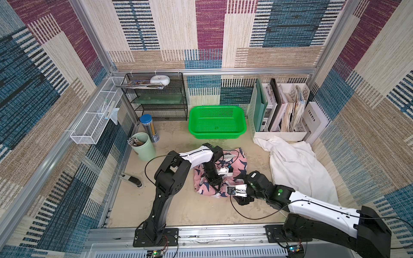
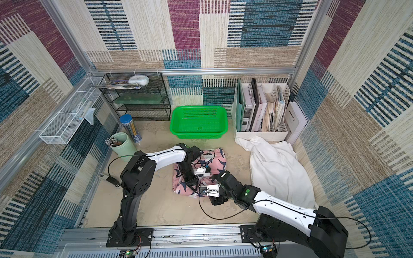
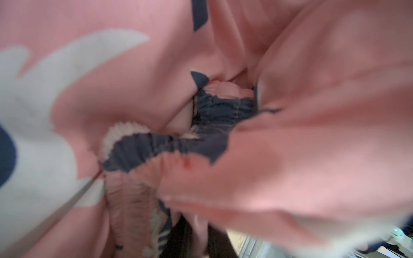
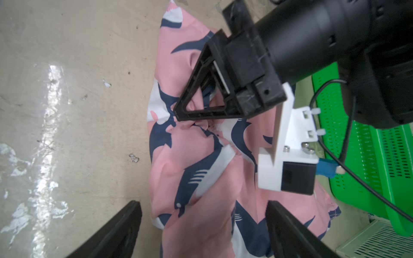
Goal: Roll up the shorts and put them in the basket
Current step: Roll the shorts at the center of the board.
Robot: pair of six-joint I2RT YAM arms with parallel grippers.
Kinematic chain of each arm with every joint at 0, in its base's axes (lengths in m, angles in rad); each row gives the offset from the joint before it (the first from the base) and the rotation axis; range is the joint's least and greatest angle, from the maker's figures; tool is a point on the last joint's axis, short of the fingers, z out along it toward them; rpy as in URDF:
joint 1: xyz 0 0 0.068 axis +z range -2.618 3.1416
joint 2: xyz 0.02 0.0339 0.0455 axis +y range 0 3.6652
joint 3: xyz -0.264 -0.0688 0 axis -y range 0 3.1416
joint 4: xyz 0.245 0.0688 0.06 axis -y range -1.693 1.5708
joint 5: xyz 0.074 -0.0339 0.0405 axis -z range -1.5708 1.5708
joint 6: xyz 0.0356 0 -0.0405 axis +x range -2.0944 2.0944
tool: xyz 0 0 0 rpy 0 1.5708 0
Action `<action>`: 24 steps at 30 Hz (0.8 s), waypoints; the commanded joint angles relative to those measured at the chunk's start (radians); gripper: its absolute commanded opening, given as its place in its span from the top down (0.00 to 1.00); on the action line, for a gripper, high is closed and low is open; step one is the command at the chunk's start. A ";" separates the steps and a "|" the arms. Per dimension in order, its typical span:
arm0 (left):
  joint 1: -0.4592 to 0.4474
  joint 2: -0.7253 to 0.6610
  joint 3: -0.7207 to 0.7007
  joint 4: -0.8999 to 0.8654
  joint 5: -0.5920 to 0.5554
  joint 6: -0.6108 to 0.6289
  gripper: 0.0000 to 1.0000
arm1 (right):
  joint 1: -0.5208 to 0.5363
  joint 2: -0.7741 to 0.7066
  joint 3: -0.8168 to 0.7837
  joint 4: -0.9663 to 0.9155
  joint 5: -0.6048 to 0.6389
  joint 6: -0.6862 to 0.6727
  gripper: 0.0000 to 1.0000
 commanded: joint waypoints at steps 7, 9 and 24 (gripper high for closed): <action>0.022 0.044 0.025 0.017 -0.019 -0.003 0.84 | 0.055 0.105 0.022 0.065 0.081 0.007 0.20; 0.027 0.046 0.029 0.018 -0.012 -0.004 0.84 | 0.066 0.112 0.025 0.085 0.087 0.007 0.21; 0.033 0.032 0.006 0.029 0.039 -0.026 0.82 | 0.072 0.254 0.025 0.126 0.076 0.018 0.30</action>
